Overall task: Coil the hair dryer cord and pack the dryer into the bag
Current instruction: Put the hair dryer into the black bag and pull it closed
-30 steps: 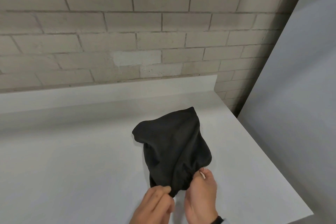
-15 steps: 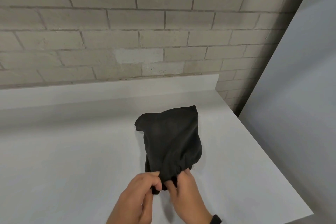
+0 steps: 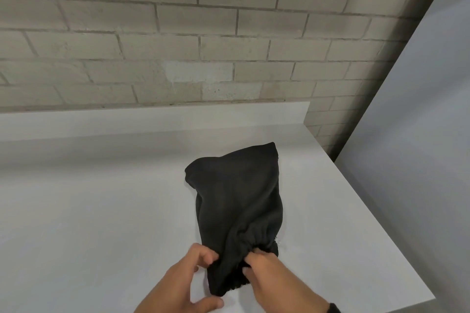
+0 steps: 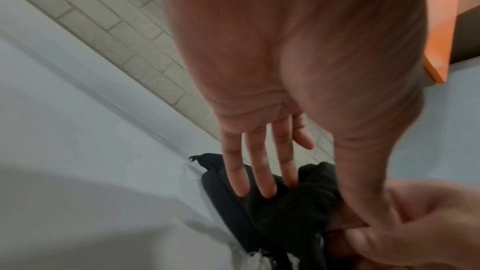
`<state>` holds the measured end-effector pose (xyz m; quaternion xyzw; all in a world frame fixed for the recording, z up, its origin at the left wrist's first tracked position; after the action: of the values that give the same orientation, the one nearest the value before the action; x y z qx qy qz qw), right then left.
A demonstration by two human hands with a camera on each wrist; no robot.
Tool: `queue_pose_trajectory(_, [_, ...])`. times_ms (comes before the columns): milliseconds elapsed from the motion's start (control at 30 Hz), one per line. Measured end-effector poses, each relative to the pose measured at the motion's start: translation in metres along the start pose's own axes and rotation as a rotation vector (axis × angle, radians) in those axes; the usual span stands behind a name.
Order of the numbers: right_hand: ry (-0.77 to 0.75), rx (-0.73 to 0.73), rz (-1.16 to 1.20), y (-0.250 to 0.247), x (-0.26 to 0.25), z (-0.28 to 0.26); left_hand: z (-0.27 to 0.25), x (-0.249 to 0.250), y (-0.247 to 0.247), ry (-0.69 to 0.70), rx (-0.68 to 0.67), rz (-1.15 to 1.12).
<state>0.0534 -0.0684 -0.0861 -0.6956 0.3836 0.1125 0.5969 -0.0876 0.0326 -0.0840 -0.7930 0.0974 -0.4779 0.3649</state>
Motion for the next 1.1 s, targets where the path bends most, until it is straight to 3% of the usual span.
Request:
queue_pose_trajectory(133, [0.024,0.083,0.079,-0.028,0.014,-0.025,0.002,-0.013,0.002,-0.158,-0.068,-0.023])
queue_pose_trajectory(267, [0.153,0.5,0.148,-0.066,0.035,-0.04,0.002,-0.009,0.007,-0.167,-0.115,0.097])
queue_pose_trajectory(300, [0.154,0.533,0.193,-0.068,0.037,-0.038,0.004,-0.008,0.01,-0.181,-0.123,0.093])
queue_pose_trajectory(433, [0.083,0.395,0.389,-0.047,0.04,-0.021,0.009,-0.001,0.019,-0.217,-0.056,0.008])
queue_pose_trajectory(667, [0.072,0.424,0.435,-0.029,0.044,-0.016,0.012,0.005,0.026,-0.267,0.058,-0.025])
queue_pose_trajectory(800, [0.056,0.393,0.372,-0.021,0.045,-0.016,0.016,0.009,0.028,-0.276,0.05,-0.046])
queue_pose_trajectory(900, [0.044,0.355,0.26,-0.019,0.051,-0.02,0.004,0.011,0.023,-0.132,-0.004,0.085])
queue_pose_trajectory(1000, [0.015,0.384,0.196,-0.038,0.063,-0.033,-0.009,0.001,0.004,-0.052,0.026,0.111])
queue_pose_trajectory(1100, [-0.002,0.3,0.139,-0.054,0.075,-0.052,-0.017,-0.023,-0.015,-0.102,0.114,-0.001])
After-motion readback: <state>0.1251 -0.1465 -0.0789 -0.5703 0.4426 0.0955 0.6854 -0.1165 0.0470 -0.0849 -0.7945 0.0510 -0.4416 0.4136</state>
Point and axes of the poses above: each hand's wrist, its own z-axis towards the middle knuckle, its own y-axis out of the palm, x = y × z, the point moved 5 cm from there along z, towards the middle knuckle, and after that the axes turned 6 degrees about z, right-handed, at the moved point
